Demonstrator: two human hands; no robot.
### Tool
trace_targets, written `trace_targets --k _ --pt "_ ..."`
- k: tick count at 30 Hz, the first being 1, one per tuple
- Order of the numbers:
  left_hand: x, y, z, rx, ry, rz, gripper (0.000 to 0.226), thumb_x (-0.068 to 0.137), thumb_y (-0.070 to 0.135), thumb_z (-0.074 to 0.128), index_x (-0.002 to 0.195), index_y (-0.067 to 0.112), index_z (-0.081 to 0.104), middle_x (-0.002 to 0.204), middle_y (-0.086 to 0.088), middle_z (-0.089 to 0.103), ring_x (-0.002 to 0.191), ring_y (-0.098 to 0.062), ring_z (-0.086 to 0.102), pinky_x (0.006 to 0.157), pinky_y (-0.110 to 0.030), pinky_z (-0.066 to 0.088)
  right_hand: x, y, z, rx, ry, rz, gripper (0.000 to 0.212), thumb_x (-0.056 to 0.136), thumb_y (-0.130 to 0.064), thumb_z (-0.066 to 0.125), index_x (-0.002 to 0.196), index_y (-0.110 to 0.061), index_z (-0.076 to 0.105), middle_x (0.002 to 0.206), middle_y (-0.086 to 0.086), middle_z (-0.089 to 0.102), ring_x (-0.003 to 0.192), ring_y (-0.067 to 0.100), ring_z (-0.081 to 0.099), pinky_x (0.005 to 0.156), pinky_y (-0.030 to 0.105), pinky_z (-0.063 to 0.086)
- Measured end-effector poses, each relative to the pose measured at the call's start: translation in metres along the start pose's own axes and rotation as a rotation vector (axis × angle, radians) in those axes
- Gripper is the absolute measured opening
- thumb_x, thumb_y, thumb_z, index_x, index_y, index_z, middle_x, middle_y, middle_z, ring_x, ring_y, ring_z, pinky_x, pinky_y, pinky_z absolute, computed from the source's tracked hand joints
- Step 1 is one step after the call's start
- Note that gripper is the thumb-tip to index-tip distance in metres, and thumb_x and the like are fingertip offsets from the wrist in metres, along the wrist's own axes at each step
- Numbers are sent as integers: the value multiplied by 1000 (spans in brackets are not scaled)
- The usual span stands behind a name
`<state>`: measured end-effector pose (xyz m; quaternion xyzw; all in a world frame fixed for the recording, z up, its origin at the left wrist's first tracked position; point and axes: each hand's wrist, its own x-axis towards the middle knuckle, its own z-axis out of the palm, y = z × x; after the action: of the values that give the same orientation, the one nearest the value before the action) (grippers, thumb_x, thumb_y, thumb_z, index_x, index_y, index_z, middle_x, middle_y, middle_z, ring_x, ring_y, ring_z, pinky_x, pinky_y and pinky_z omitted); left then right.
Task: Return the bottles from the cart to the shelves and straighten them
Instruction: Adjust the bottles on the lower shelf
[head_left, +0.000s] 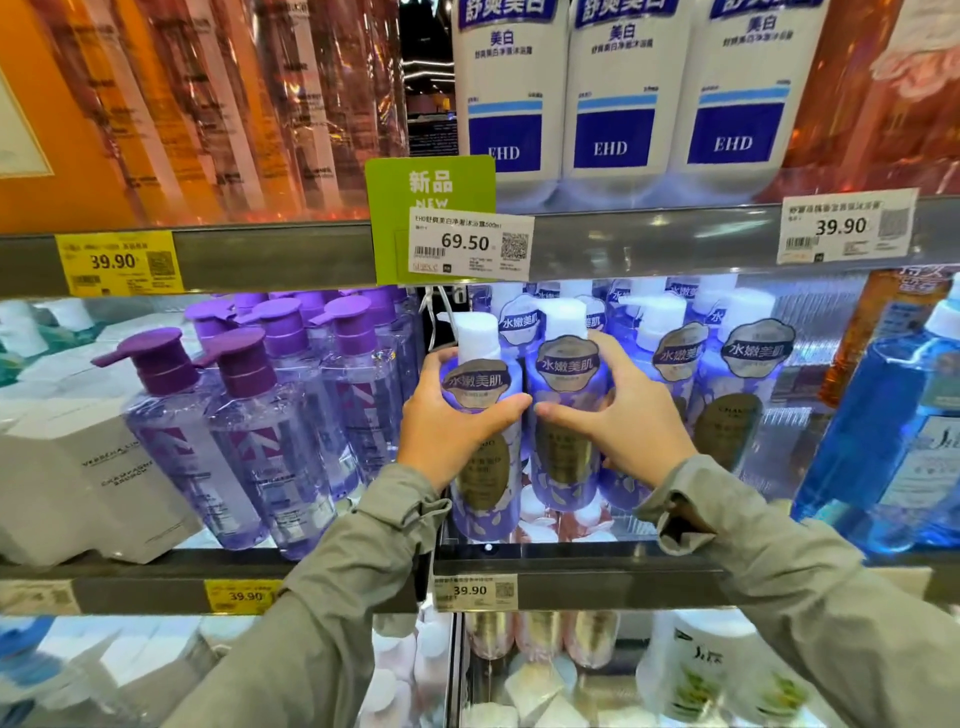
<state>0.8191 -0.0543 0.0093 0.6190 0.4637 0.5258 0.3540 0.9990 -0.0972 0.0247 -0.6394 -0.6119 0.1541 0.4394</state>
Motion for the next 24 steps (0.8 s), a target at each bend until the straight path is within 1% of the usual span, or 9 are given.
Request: trace_targets --k 2,3,6,8,10,13,16,20,24 --pt "0 -1 0 0 -2 -3 69 40 55 80 101 40 51 101 9 69 94 -10 66 91 -41 52 -3 -1 2 -22 2 -17 82 65 -57 77 134 -46 33 93 -5 67 91 22 62 87 41 51" --pt "0 -1 0 0 -1 -1 68 40 55 81 100 41 51 101 8 69 94 -10 66 91 -42 52 -4 -1 2 -27 16 -14 81 65 -59 76 133 -47 33 96 -3 67 95 24 62 89 42 50" --pt "1 -1 0 -2 4 7 70 40 55 80 101 40 51 101 7 69 94 -11 67 91 -42 52 -9 -3 1 -83 65 4 82 65 -65 71 135 -47 31 81 -4 64 92 28 62 86 43 50" --pt "0 1 0 0 6 15 73 40 56 80 104 37 50 102 7 69 93 -9 66 91 -39 52 -15 -6 1 -146 92 -8 83 66 -67 69 137 -45 32 80 -1 64 93 28 62 82 40 49" --pt "-1 2 0 0 2 20 73 40 56 79 104 38 49 102 8 68 93 -7 66 91 -36 53 -20 -8 2 -182 130 -36 82 66 -67 69 137 -44 35 88 0 62 95 27 60 76 36 46" --pt "-1 3 -1 23 0 27 77 40 58 77 108 36 50 102 10 68 94 -6 65 90 -36 53 -26 -11 5 -192 158 -51 78 67 -64 71 135 -45 37 101 -2 51 98 26 57 72 33 39" --pt "-2 4 -1 50 5 28 83 39 60 76 112 30 51 100 11 68 92 -5 65 89 -36 53 -30 -12 6 -109 163 -69 72 69 -57 75 131 -44 40 113 -6 58 103 23 57 75 34 42" --pt "-4 7 -1 80 10 12 80 38 63 74 109 35 49 95 15 68 87 0 65 87 -33 53 -28 -11 3 11 143 -98 65 67 -51 79 121 -40 46 90 -7 68 84 20 59 81 40 49" --pt "-5 7 -2 89 16 13 80 38 63 75 109 35 49 94 13 68 89 -8 66 88 -39 53 -23 -3 1 13 135 -82 76 55 -70 72 121 -44 45 86 -7 70 88 25 63 89 45 47"
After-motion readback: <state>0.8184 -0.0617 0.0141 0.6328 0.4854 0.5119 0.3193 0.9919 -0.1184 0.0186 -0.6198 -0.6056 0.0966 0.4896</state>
